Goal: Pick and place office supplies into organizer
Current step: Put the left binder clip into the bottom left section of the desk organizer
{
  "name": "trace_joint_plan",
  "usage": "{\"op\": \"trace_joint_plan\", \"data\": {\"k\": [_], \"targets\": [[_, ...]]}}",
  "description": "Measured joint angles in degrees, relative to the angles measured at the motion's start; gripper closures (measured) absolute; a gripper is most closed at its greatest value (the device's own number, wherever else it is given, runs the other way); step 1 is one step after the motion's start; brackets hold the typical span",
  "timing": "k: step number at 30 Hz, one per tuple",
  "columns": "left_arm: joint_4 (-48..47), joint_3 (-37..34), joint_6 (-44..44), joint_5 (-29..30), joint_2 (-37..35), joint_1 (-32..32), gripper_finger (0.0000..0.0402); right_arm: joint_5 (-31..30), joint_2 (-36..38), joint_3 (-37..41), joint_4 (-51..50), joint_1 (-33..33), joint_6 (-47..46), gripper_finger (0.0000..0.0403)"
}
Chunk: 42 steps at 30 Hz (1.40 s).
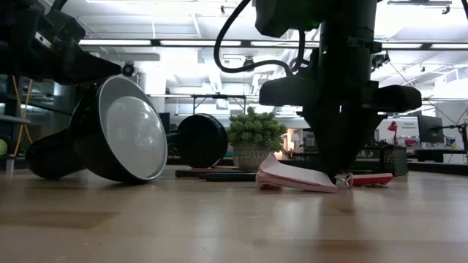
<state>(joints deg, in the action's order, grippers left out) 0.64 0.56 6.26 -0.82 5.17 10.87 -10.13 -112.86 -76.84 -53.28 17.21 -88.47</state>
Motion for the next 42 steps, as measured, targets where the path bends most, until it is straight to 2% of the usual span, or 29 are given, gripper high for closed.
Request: {"op": "trace_joint_plan", "data": {"k": [31,34,38,42], "targets": [[0.00,0.00,0.02,0.00,0.02,0.00,0.0401,-0.44,-1.66,0.14,1.90,0.02,0.46,0.0317],[-0.01,0.00,0.02,-0.01,0.01,-0.02,0.0401,-0.59,-1.66,0.15,1.97,0.02,1.31,0.0336],[-0.02,-0.01,0.01,0.00,0.02,-0.01,0.0401,-1.32,-1.66,0.13,1.95,0.02,3.28,0.0386],[-0.02,0.00,0.02,0.00,0.02,0.00,0.0401,-1.86,-1.66,0.13,1.93,0.02,3.88,0.0379]]}}
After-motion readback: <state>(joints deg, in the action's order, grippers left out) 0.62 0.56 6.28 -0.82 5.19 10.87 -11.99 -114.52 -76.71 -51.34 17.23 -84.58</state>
